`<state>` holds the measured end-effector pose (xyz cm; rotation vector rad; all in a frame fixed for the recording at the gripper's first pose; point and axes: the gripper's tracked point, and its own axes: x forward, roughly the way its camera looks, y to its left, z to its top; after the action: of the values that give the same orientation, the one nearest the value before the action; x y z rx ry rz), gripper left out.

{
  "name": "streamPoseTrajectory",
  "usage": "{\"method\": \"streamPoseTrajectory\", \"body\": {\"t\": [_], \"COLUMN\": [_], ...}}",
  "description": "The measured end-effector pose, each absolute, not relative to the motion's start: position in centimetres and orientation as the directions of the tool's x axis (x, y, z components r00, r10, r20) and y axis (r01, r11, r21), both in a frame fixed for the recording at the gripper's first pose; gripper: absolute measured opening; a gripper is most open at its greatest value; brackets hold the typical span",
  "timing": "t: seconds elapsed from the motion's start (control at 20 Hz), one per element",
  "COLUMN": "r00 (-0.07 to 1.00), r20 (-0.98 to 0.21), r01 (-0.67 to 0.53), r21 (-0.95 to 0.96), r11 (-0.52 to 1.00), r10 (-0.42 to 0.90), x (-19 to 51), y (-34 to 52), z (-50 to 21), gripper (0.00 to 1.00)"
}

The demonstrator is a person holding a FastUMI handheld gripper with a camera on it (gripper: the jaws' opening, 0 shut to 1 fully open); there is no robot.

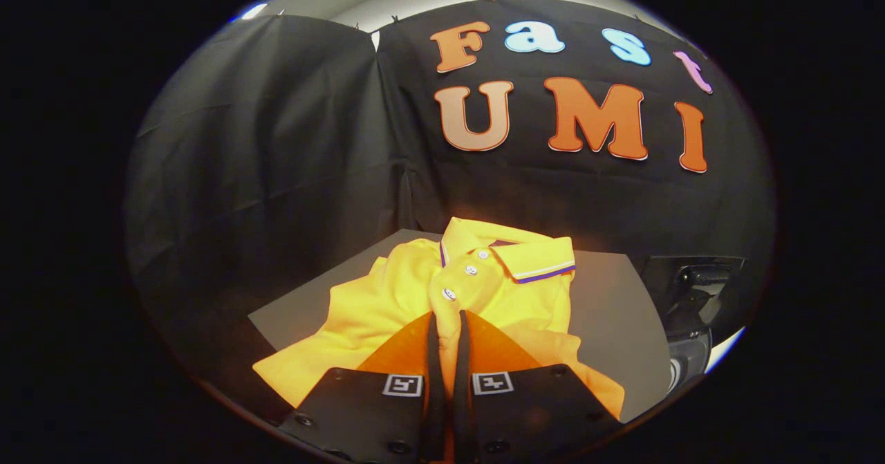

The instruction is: Put the clothes into the washing machine and then close the washing machine lid.

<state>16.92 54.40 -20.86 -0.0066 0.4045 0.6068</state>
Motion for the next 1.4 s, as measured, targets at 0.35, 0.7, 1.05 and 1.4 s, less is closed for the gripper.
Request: {"method": "streamPoseTrajectory", "body": {"t": [0.35, 0.7, 1.05, 1.4], "r00": [0.77, 0.812, 0.839, 0.883], "r20": [-0.232, -0.146, -0.075, -0.025], "r01": [-0.571, -0.54, -0.519, -0.455], "r21": [0.168, 0.178, 0.19, 0.19], "r11": [0.804, 0.822, 0.834, 0.87], "r10": [0.595, 0.565, 0.539, 0.468], "x": [16.2, 16.8, 15.6, 18.5], "y": [53.4, 50.1, 43.3, 32.7], "z": [-15.2, -10.3, -7.5, -4.7], "gripper": [0.13, 0.13, 0.13, 0.13]}}
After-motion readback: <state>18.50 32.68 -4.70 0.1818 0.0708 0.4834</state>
